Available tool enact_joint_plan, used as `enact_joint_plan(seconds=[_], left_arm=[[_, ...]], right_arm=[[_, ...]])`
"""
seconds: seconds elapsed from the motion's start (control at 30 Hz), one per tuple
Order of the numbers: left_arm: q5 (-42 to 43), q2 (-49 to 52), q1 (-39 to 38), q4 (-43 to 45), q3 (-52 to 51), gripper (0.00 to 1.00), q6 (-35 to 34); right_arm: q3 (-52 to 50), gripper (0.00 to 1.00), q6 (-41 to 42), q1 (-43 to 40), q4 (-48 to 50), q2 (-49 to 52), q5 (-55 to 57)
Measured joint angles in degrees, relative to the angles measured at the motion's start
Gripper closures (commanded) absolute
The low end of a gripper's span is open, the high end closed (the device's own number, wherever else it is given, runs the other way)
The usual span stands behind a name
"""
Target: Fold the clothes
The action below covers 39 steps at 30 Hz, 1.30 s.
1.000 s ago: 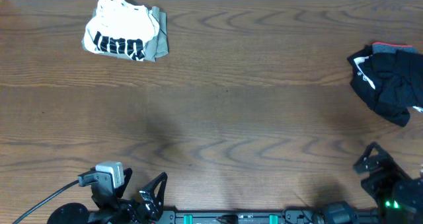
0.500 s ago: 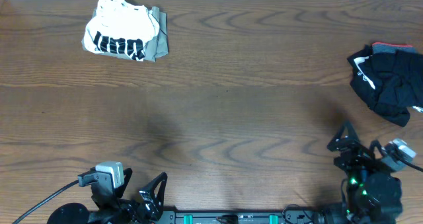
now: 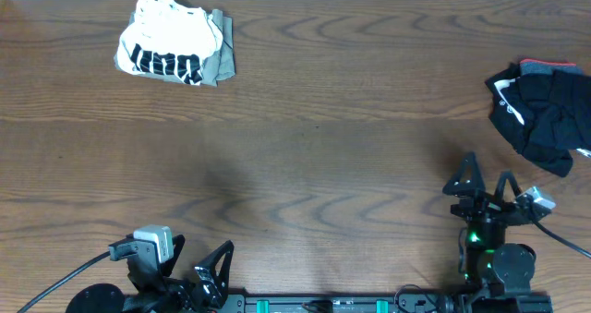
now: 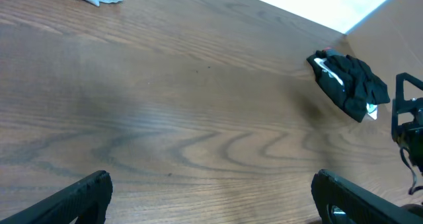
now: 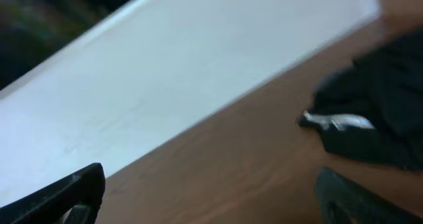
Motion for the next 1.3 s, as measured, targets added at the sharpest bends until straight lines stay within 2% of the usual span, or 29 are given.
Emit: enact_joint_plan(seconds=[0.2,0.47,0.67,0.87,1.3], left_arm=[[0.0,0.0,0.0,-0.02,0.0,0.02,0.0],[0.0,-0.02,0.0,-0.02,0.0,0.02,0.0],[0.0,0.0,0.0,-0.02,0.0,0.02,0.02],[0.02,-0.02,0.0,-0.02,0.0,0.02,0.02],[0.0,0.0,0.0,-0.02,0.0,0.02,0.02]], right_arm=[[-1.68,0.01,-12.07,0.0,3.52,-0.11,-6.4],[-3.67,0.01,-22.51,0.0,3.5,-0.11,-8.46],[-3.69,0.01,-26.12,0.0,2.54,-0.11,-8.74],[-3.76,0.01,-27.41,0.0,-2.73,-0.2,-9.33],[-3.76,0.01,-33.53,0.0,-2.82,-0.22,-9.81]])
